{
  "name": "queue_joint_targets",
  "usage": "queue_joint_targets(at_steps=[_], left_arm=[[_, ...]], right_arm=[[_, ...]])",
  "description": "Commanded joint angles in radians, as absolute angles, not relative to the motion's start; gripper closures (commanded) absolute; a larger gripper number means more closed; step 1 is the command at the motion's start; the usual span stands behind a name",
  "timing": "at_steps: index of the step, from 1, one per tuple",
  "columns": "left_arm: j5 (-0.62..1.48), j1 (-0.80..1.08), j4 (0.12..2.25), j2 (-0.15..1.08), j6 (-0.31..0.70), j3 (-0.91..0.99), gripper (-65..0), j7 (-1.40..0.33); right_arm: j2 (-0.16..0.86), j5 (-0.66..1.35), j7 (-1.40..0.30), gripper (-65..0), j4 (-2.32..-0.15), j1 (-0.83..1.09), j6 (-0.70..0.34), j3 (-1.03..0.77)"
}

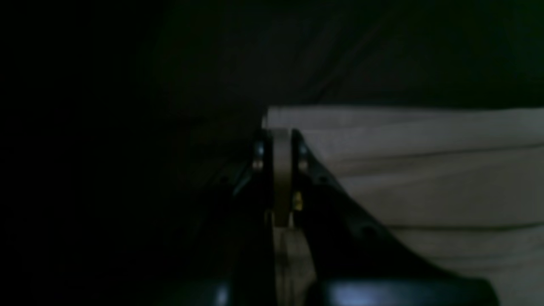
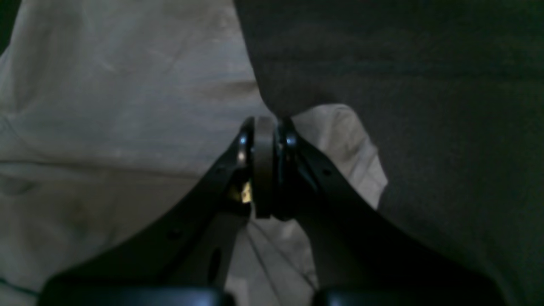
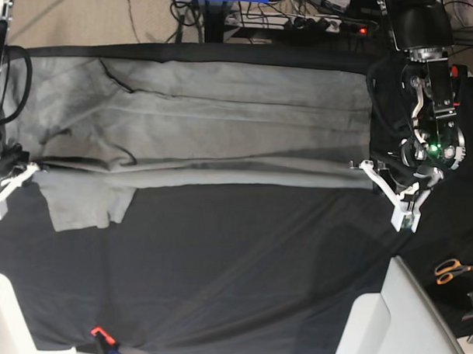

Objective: Fold the T-shirt properly
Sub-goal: 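Pull the shirt's side edges with both grippers toward the robot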

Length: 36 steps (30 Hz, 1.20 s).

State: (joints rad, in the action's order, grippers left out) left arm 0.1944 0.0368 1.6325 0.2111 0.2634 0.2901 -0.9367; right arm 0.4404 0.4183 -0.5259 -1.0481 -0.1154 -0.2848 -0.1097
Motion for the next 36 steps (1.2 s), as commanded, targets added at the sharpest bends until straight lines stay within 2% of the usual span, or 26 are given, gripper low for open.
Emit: queue_joint_targets(at_steps=[1,5,12,25,32,36], left_arm=[[0.199,0.031,1.667,0.223,0.262,0.294,0.0,-0.923],[0.199,0.054,1.693,0.226,0.262,0.294,0.0,-0.923],[0.199,0.093,1.724,0.229,0.263,0.297,0.0,-0.918],[0.199,0.225,1.804,0.229,0.263,0.303,0.0,-0.917],[0.191,0.311,1.868,0.232,0.263,0.306,0.0,-0.917],[0.191,0.355,1.873,0.229,0.263,0.306,0.0,-0.903]], right_arm=[[0.461,0.424,-0.516,-2.1,-1.079,-0.119,-0.285,-0.119],[0.461,0.427,-0.522,-2.1,-1.139,-0.071,-0.285,-0.128],[0.435,0.421,-0.558,-2.1,-1.250,0.030,-0.285,-0.274],[0.433,0.426,-0.559,-2.1,-1.297,0.140,-0.285,-0.280],[0.430,0.427,-0.596,-2.1,-1.403,0.202,-0.285,-0.280],[0.397,0.421,-0.621,-2.1,-1.409,0.213,-0.285,-0.312]])
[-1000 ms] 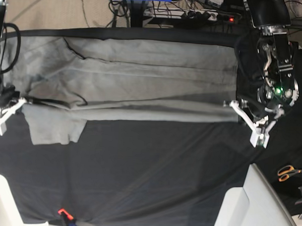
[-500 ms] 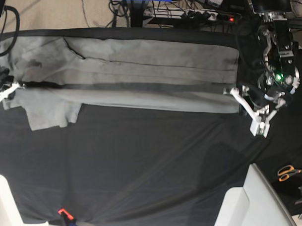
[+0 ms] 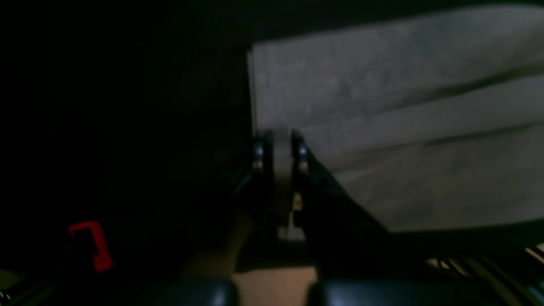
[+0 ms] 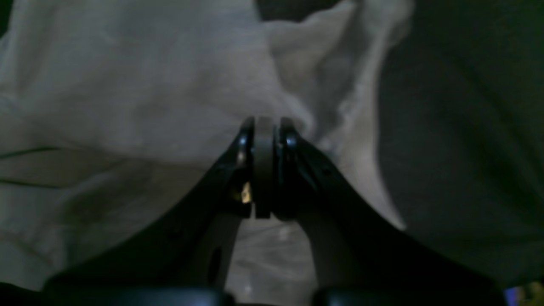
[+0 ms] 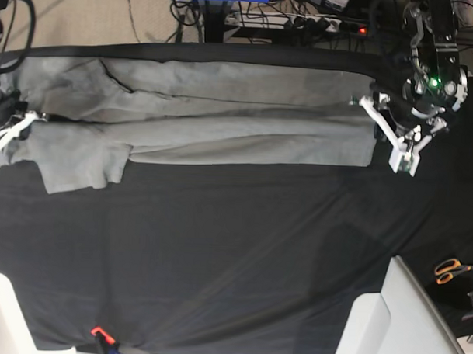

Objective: Fold the T-shirt properly
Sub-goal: 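Pull the shirt's side edges with both grippers toward the robot, then regrasp the shirt end with the right gripper and smooth it flat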

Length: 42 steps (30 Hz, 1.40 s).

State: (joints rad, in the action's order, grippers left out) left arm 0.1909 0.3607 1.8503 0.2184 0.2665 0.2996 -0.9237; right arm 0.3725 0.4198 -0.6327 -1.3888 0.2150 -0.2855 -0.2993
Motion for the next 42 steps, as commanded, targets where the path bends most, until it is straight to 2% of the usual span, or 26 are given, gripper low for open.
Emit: queue_joint_targets(at_steps=[1,8,20,22,24,26,28,30,33,37,42], left_arm=[[0.189,0.369,1.874,0.229,0.263,0.306,0.0,-0.880],[0.189,0.381,1.839,0.265,0.262,0.308,0.0,-0.845],[0.188,0.361,1.748,0.255,0.262,0.295,0.0,-0.808],[0.188,0.361,1.751,0.246,0.262,0.295,0.0,-0.808],[0.188,0.361,1.751,0.245,0.262,0.295,0.0,-0.808],[0.188,0.361,1.753,0.243,0.262,0.295,0.0,-0.808],[0.188,0.363,1.753,0.243,0.262,0.295,0.0,-0.808],[0.188,0.363,1.753,0.243,0.262,0.295,0.0,-0.808],[0.188,0.363,1.753,0.243,0.262,0.295,0.0,-0.808],[0.188,0.361,1.753,0.242,0.262,0.295,0.0,-0.808],[0.189,0.361,1.751,0.242,0.262,0.295,0.0,-0.808]], right_arm=[[0.395,0.421,-0.621,-2.1,-1.409,0.220,-0.286,-0.325],[0.389,0.420,-0.621,-2.1,-1.403,0.225,-0.286,-0.321],[0.389,0.420,-0.622,-3.9,-1.399,0.226,-0.285,-0.329],[0.386,0.420,-0.638,-11.1,-1.408,0.226,-0.285,-0.332],[0.381,0.420,-0.679,-22.4,-1.429,0.226,-0.283,-0.371],[0.331,0.420,-0.684,-33.3,-1.481,0.226,-0.271,-0.450],[0.294,0.418,-0.673,-38.6,-1.560,0.240,-0.237,-0.527],[0.288,0.418,-0.657,-39.5,-1.633,0.240,-0.239,-0.515],[0.328,0.418,-0.654,-39.6,-1.626,0.163,-0.294,-0.384],[0.372,0.418,-0.648,-39.6,-1.389,-0.016,-0.341,-0.236],[0.374,0.418,-0.581,-39.6,-1.055,-0.193,-0.398,-0.208]])
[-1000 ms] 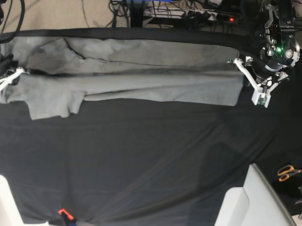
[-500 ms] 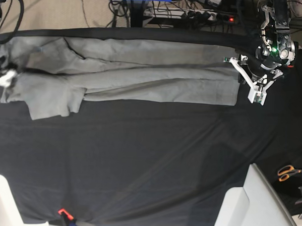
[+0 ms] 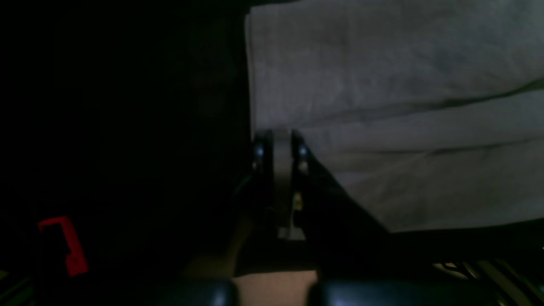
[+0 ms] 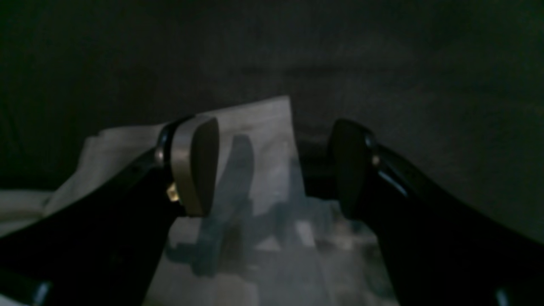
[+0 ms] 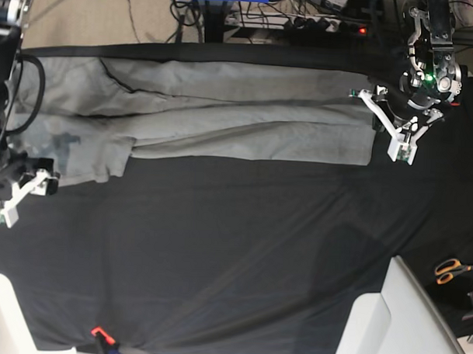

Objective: Fold the T-shirt properly
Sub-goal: 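Regrasp the shirt end with the right gripper and smooth it flat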

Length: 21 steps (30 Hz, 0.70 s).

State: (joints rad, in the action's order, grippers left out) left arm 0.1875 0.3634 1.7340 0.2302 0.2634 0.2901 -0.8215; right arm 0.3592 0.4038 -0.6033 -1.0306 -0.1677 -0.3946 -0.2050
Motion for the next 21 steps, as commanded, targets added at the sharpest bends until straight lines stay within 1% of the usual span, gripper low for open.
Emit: queue_joint_targets(at_steps=[1,4,7,16,17,18,19,21], left_arm=[[0.189,0.361,1.751,0.242,0.262,0.295,0.0,-0.808],[0.189,0.361,1.751,0.242,0.262,0.295,0.0,-0.808],[0.189,0.360,1.750,0.242,0.262,0.295,0.0,-0.808],[0.191,0.352,1.750,0.242,0.262,0.295,0.0,-0.809],[0.191,0.352,1.750,0.242,0.262,0.295,0.0,-0.809],[0.191,0.352,1.750,0.242,0.262,0.295,0.0,-0.809],[0.189,0.352,1.750,0.242,0.262,0.295,0.0,-0.809],[0.189,0.354,1.750,0.242,0.262,0.295,0.0,-0.809]], right_arm=[[0.381,0.417,-0.552,-39.6,-1.001,-0.213,-0.400,-0.208],[0.390,0.369,-0.509,-39.6,-0.874,-0.260,-0.403,-0.206],[0.384,0.329,-0.478,-39.6,-0.796,-0.280,-0.404,-0.206],[0.325,0.232,-0.470,-38.9,-0.756,-0.280,-0.404,-0.208],[0.323,0.232,-0.470,-37.5,-0.757,-0.280,-0.404,-0.208],[0.317,0.232,-0.470,-33.3,-0.757,-0.280,-0.404,-0.208],[0.315,0.232,-0.470,-26.3,-0.762,-0.280,-0.404,-0.208],[0.315,0.232,-0.470,-5.7,-0.765,-0.282,-0.404,-0.211]])
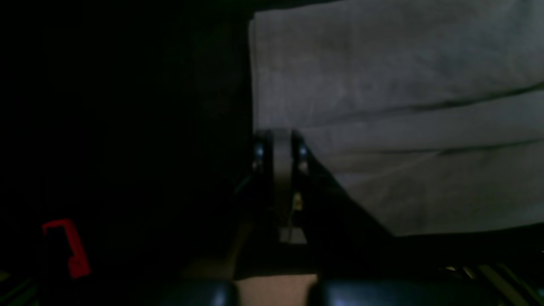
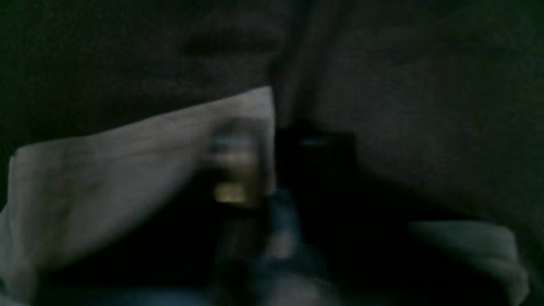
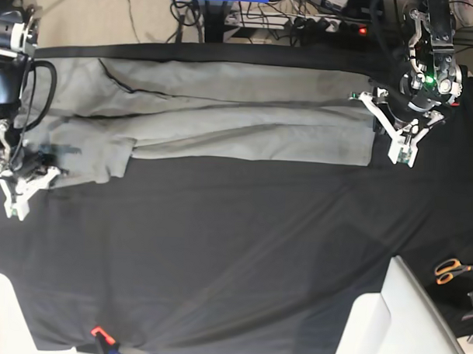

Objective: Fold the T-shirt properly
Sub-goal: 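Regrasp the shirt end with the right gripper and smooth it flat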

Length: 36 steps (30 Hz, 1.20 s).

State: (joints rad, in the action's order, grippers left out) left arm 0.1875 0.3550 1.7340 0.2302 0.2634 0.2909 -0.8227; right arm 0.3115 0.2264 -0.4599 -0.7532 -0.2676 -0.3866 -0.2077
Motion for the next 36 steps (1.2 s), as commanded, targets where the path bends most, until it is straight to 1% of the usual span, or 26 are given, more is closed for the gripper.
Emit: queue_joint_targets(at_steps=[1,2,3,4,5,10,15,19,26,31,36], left_arm=[[0.189,0.354,1.750,0.242,0.262,0.295,0.0,-0.809],[0.189,0.354,1.750,0.242,0.262,0.295,0.0,-0.809],[0.189,0.354,1.750,0.242,0.262,0.295,0.0,-0.809],[0.189,0.354,1.750,0.242,0.262,0.295,0.0,-0.809],[0.189,0.354,1.750,0.242,0.262,0.295,0.0,-0.809],[0.189,0.352,1.755,0.242,0.262,0.295,0.0,-0.809],[0.188,0.352,1.756,0.242,0.262,0.295,0.0,-0.809],[0.188,0.352,1.756,0.245,0.262,0.295,0.0,-0.811],[0.188,0.360,1.756,0.251,0.262,0.295,0.0,-0.811],[0.188,0.360,1.756,0.251,0.262,0.295,0.0,-0.811],[0.188,0.360,1.756,0.251,0.262,0.295,0.0,-0.811]], right_arm=[[0.315,0.234,-0.470,0.0,-0.766,-0.283,-0.404,-0.216],[0.317,0.234,-0.470,0.0,-0.771,-0.283,-0.404,-0.216],[0.318,0.234,-0.472,-2.6,-0.796,-0.280,-0.404,-0.217],[0.318,0.234,-0.478,-1.4,-0.832,-0.272,-0.404,-0.217],[0.320,0.234,-0.504,0.0,-0.883,-0.251,-0.404,-0.219],[0.311,0.236,-0.704,0.0,-1.225,-0.124,-0.403,-0.308],[0.255,0.234,-0.897,0.0,-1.498,0.007,-0.403,-0.406],[0.209,0.234,-0.955,0.0,-1.630,0.111,-0.403,-0.443],[0.156,0.236,-0.961,0.0,-1.685,0.246,-0.403,-0.470],[0.130,0.236,-0.958,-0.2,-1.712,0.294,-0.403,-0.472],[0.122,0.231,-0.963,-0.8,-1.704,0.297,-0.398,-0.464]])
